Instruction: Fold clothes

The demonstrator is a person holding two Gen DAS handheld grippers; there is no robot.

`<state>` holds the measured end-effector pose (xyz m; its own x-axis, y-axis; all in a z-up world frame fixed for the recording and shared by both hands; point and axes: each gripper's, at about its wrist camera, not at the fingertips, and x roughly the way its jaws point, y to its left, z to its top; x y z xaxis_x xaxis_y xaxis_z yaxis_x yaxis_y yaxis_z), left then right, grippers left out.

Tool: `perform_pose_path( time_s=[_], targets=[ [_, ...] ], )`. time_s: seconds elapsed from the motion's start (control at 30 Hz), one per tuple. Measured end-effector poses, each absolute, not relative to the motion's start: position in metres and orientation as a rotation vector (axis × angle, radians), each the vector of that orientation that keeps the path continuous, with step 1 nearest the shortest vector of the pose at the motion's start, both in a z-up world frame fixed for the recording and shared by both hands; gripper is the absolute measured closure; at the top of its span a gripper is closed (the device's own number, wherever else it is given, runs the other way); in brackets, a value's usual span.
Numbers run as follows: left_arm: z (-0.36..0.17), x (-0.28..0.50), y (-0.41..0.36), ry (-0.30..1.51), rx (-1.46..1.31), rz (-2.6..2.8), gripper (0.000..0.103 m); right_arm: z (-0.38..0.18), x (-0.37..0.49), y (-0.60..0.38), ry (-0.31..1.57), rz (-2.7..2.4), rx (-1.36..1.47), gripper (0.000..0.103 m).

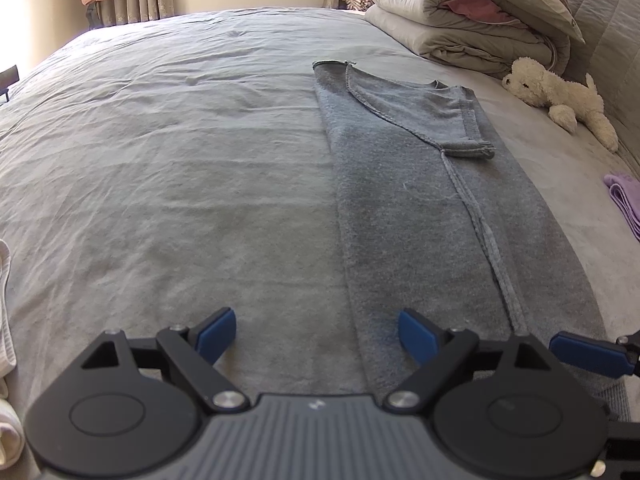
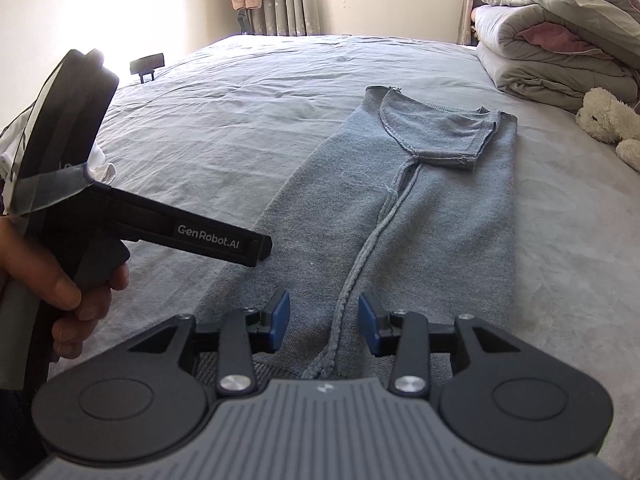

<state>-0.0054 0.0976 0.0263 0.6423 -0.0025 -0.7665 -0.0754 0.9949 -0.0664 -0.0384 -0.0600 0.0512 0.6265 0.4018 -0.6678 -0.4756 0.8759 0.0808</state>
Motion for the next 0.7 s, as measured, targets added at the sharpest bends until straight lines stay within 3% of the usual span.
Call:
perform_pose_path(
  time_s=[0.3,0.37,0.43,0.7],
  targets=[
    [0.030,-0.018,0.095,0.888,-0.169,0.021,0.014,0.046,-0.062,-0.070,0.777,0.529,-0.109,0.061],
    [0.029,-0.020,0.095,0.887,-0.165,0.019,0.014,0.042,-0.062,-0.068,0.798,0.526,-0.120,0.083],
    [0.028,-0.021,0.095,0.889,-0.153,0.018,0.015,0.036,-0.059,-0.070,0.815,0.509,-0.130,0.087],
    [0.029,-0.031,0.098,0.889,-0.152,0.002,0.018,0.035,-0.054,-0.094,0.877,0.521,-0.001,0.086]
  ],
)
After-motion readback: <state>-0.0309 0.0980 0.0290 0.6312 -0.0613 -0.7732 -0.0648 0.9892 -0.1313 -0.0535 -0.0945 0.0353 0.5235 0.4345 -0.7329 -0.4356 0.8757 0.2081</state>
